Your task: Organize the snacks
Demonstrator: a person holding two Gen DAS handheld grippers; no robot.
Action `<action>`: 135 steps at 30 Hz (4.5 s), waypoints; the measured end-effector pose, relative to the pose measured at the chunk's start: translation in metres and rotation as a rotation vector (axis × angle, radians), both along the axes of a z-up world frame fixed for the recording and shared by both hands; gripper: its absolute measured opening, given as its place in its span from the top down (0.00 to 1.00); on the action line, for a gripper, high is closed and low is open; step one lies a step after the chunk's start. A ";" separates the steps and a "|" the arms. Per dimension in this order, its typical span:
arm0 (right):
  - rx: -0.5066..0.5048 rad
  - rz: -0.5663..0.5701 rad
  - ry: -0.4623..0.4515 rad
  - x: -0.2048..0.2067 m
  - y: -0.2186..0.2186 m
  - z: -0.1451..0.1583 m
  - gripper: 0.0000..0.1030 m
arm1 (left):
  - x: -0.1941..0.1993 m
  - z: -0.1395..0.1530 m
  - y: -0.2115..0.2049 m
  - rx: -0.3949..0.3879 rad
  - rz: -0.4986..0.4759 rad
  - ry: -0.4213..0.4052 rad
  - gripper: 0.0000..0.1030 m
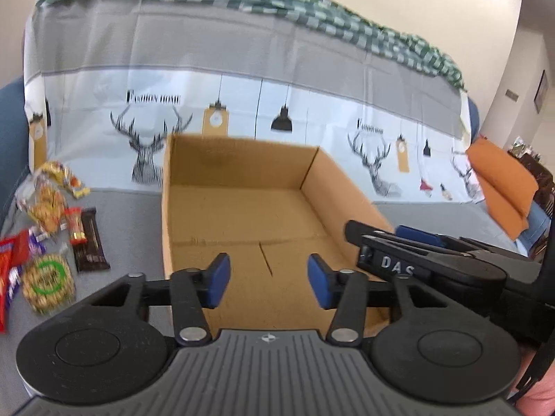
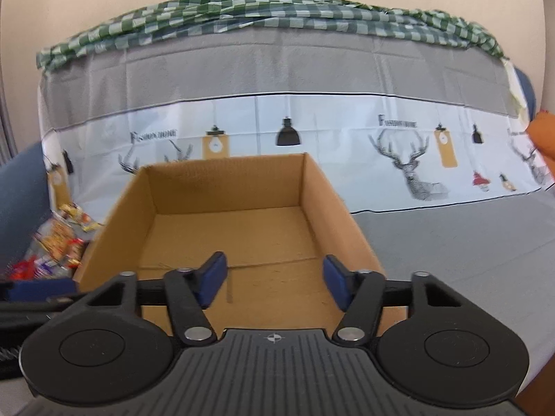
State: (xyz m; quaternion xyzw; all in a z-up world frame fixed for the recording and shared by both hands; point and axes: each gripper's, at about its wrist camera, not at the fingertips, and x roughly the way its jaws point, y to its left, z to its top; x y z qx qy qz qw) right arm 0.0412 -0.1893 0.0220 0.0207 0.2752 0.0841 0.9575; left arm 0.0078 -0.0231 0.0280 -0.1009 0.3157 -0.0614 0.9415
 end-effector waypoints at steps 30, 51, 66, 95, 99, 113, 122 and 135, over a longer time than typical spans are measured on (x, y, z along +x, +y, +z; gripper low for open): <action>-0.028 0.477 -0.123 -0.011 0.167 0.002 0.54 | 0.022 -0.011 0.185 -0.019 0.267 0.103 0.69; -0.223 1.015 0.134 -0.069 0.240 -0.095 0.27 | 0.035 -0.091 0.246 0.170 0.308 0.432 0.46; -0.246 0.983 0.232 -0.047 0.241 -0.114 0.63 | 0.036 -0.109 0.243 0.311 0.338 0.469 0.92; -0.108 0.534 0.410 -0.018 0.236 -0.118 0.63 | 0.061 -0.092 0.230 -0.211 0.086 0.315 0.62; -0.094 0.470 0.460 -0.029 0.229 -0.113 0.63 | 0.067 -0.097 0.215 -0.125 0.023 0.307 0.53; -0.070 0.303 0.478 -0.046 0.215 -0.116 0.61 | 0.100 -0.138 0.140 0.120 -0.192 0.369 0.22; -0.079 0.289 0.478 -0.048 0.223 -0.117 0.60 | 0.099 -0.152 0.120 0.317 -0.192 0.371 0.45; -0.077 0.305 0.404 -0.067 0.241 -0.107 0.63 | 0.077 -0.087 0.167 0.214 -0.057 0.256 0.80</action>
